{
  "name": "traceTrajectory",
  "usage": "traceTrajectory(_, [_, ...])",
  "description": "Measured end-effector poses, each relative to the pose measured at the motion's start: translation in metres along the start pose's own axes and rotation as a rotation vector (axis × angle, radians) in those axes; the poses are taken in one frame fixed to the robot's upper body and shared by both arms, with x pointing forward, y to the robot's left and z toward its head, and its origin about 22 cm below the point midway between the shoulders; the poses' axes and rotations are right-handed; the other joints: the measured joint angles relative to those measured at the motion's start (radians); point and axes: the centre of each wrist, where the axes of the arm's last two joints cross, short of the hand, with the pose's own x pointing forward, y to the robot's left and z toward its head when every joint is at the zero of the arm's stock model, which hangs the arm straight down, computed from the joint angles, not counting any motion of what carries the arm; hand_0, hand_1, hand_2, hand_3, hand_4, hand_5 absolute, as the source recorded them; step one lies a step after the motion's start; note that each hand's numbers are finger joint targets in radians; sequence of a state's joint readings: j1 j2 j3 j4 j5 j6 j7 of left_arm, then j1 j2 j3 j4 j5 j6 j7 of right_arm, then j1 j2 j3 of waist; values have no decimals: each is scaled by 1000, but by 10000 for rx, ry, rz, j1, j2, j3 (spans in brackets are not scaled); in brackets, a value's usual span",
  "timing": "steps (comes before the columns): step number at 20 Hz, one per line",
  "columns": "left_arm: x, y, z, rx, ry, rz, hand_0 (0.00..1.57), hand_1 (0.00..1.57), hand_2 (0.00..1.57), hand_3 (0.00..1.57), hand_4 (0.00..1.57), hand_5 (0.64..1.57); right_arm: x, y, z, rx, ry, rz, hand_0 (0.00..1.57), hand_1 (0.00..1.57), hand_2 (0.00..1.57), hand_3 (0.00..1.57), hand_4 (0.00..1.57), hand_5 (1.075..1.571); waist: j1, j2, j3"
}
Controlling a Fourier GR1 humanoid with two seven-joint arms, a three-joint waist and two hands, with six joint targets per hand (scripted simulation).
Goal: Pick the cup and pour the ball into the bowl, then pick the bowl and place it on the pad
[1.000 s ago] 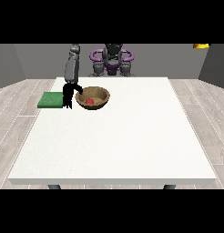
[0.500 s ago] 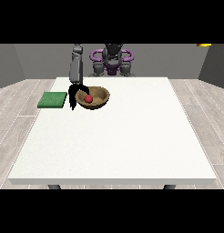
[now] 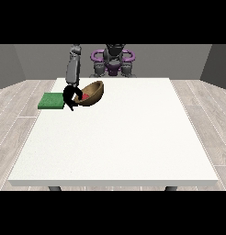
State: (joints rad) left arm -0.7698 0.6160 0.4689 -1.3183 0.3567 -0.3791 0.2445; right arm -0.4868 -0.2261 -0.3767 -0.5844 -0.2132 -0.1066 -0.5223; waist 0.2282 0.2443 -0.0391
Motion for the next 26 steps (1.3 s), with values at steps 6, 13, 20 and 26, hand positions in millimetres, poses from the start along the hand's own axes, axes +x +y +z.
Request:
traceTrajectory(6, [-5, 7, 3, 120, 99, 115, 0, 0, 0, 0, 1175, 1525, 5, -3, -1, -345, 343, 586, 1571, 1571, 1571, 1267, 1021, 1545, 121, -110, 125])
traceTrajectory(13, [-46, 32, 26, 669, 1358, 270, 0, 0, 0, 0, 1200, 1540, 49, -34, -32, -522, 2298, 2860, 1571, 1571, 1571, 969, 1046, 1557, -539, -1017, 311])
traceTrajectory(20, [-63, 64, 51, 1470, 1824, -67, 0, 0, 0, 0, 1198, 1545, 108, -50, -63, -171, 2626, 4137, 1571, 1571, 1571, 545, 1101, 1567, -1496, -1235, 367])
traceTrajectory(26, [-66, 74, 64, 1713, 1707, -139, 0, 0, 0, 0, 1207, 1548, 150, -92, -78, -406, 2587, 4042, 1571, 1571, 1571, 461, 1109, 1567, -1660, -1138, 385])
